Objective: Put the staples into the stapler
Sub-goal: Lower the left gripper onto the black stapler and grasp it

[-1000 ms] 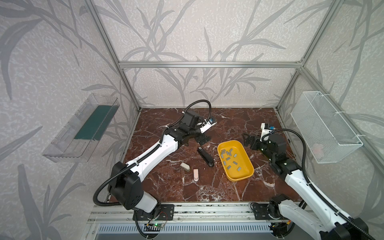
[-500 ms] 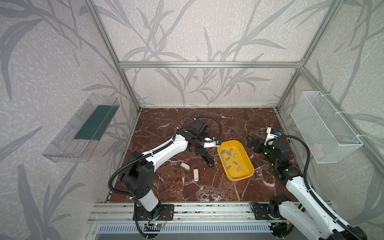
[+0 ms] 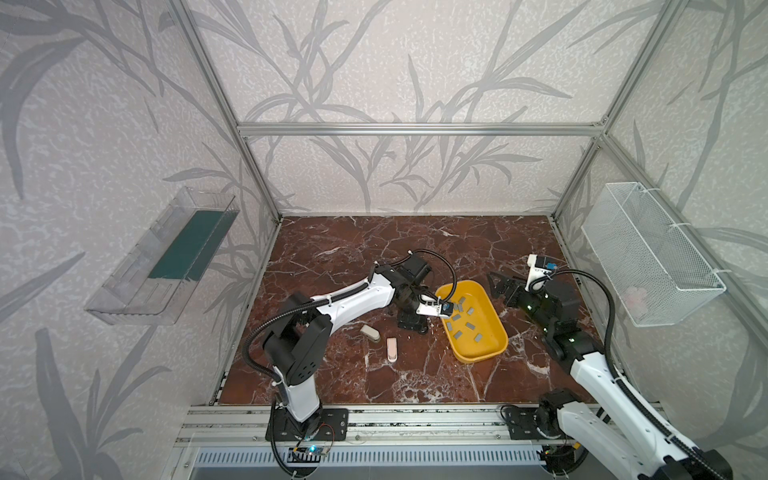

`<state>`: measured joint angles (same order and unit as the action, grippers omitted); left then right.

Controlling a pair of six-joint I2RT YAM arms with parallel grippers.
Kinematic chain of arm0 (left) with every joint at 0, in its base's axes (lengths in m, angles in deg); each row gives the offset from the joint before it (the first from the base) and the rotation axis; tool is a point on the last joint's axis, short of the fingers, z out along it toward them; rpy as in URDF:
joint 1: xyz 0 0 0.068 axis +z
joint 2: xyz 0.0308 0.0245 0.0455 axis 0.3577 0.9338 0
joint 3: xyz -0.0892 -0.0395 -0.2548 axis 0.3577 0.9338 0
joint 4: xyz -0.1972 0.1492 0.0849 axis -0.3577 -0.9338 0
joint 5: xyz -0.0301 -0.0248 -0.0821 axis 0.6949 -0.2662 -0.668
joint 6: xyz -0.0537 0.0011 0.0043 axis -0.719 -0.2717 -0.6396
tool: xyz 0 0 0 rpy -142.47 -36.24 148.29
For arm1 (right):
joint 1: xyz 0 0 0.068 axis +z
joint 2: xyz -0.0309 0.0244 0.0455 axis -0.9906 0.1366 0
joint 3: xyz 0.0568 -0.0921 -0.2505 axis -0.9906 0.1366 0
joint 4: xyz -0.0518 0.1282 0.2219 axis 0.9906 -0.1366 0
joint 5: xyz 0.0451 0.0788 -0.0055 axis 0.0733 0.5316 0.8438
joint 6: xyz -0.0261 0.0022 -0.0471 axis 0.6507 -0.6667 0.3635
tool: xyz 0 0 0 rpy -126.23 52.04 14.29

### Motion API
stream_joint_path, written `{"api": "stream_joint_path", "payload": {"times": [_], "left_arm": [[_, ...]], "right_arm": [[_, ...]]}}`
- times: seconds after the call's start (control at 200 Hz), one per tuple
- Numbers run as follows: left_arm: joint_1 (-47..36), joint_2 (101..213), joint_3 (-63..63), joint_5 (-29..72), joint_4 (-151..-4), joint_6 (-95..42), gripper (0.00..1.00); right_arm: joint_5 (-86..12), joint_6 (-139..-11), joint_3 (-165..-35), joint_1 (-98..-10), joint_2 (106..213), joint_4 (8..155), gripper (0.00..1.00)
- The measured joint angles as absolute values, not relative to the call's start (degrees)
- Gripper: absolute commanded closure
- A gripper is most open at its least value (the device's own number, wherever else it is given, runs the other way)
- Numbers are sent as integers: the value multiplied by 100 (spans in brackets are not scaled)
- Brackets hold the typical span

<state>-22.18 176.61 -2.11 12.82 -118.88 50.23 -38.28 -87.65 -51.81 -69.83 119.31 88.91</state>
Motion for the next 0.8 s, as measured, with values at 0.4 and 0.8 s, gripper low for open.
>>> {"api": "stream_joint_path", "payload": {"times": [0.4, 0.8], "left_arm": [[-2358, 18016, -211, 1568, -11803, 5089, 24], [-2355, 18271, -220, 1894, -11665, 5196, 48]], "right_arm": [[-3955, -8758, -4602, -6983, 11564, 9324, 1], [-4092, -8796, -4270, -6983, 11459, 9745, 1]]}}
